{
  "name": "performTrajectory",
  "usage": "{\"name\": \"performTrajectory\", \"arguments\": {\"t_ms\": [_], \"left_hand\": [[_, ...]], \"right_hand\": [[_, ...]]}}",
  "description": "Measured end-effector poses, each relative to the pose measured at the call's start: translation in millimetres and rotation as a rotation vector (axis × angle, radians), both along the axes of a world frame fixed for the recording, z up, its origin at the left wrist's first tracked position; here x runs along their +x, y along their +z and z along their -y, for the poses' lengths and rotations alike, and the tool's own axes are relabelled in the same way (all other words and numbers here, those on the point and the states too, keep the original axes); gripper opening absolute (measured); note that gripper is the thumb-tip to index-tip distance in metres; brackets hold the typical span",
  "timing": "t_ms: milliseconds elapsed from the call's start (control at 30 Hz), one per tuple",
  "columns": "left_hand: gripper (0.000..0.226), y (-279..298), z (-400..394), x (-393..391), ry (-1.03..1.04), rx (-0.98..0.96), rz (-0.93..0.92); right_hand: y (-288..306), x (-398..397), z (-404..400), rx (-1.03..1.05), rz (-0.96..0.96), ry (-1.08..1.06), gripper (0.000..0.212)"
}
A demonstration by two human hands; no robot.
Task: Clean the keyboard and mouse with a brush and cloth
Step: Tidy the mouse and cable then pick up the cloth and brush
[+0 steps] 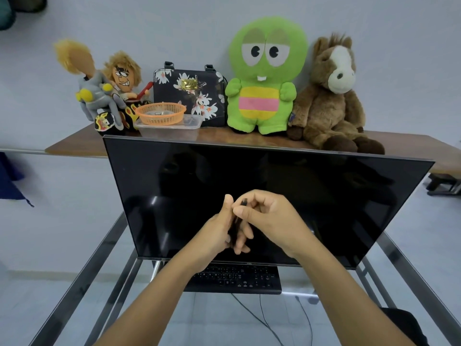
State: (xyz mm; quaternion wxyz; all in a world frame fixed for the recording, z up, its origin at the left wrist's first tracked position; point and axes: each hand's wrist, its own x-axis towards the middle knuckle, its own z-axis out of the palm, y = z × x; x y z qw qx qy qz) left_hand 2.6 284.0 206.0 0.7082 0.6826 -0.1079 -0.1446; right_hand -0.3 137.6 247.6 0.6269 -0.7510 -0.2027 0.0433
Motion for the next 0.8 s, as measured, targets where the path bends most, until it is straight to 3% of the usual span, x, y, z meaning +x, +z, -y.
{"name": "performTrajectory", "arguments": {"t_ms": [133,333,600,800], "left_hand": [[0.093,5.8,-1.3,-3.0,-0.189,-0.17,-0.12],[0.082,16.6,-13.5,-4.8,-0.37,-0.232,-0.233],[0.048,15.2,-21.5,0.9,-0.025,-0.188,-0.182],[0.028,9.7,-14.8,-2.8,0.11,-0.03,0.119]], "right_hand": [[-2.5,8.7,0.1,-0.049,0.062,-0.107,0.007],[-10.6,12.2,7.9,-0.123,-0.058,0.038,0.022],[-18.5,12.3,0.8,-0.174,-0.002,-0.09,0.023],[-22.2,16.0,0.2,0.193,-0.226,-0.183,0.015]]}}
